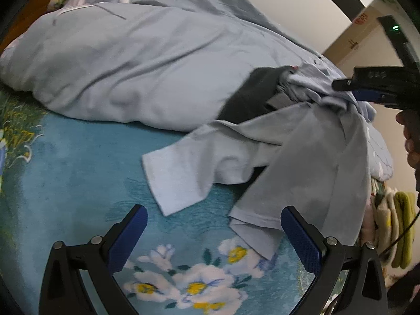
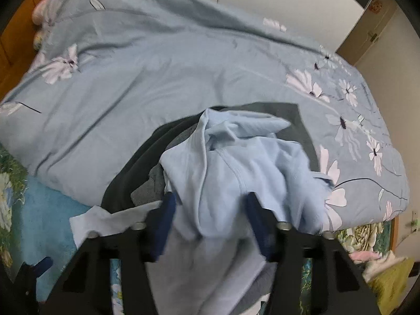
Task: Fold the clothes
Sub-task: 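Grasp the light blue shirt with the right gripper and pull it from the pile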
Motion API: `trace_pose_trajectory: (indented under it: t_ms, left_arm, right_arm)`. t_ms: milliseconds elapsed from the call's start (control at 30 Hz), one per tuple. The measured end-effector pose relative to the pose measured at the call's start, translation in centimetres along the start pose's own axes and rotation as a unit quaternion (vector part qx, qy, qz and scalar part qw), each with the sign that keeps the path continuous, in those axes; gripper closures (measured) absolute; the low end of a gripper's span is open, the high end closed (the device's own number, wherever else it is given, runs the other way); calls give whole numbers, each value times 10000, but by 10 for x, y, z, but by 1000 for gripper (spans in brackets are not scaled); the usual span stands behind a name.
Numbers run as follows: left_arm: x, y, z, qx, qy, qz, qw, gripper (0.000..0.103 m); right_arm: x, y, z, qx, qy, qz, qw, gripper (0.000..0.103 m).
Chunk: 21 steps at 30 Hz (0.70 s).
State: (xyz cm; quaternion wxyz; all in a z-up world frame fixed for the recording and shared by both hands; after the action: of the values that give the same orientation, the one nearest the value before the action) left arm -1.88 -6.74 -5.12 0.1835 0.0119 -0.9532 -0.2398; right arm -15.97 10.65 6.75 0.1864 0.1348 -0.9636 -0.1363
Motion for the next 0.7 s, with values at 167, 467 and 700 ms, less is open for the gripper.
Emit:
trace_pose_trajectory:
  t_ms: [167,467,700]
  left_arm:
    - [1,-13,-14,109,43,-120,9999,0]
    - [1,-21,-52,23,216,-456,9987,0]
    - [-9,-6,-92,-359,179,-630,9972,0]
  right_arm:
    - [1,4,2,-177,-143,36,9997,92]
    - [-35,62,-114,792,600,1046,9895,93]
    - [-131,50,-174,1212,347,981,9872,93]
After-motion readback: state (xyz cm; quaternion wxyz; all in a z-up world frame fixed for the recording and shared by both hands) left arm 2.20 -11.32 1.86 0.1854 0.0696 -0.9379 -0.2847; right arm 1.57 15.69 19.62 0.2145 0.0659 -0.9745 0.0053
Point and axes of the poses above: each gripper's, at about its wrist camera, not at the fingertips, and z roughly the way its jaws point, y to its right, x to its top, the point moved 3 cm from there along z, roughly the way its jaws point, and after that the axes turned 7 degrees about -x, right-handed, at the moved point
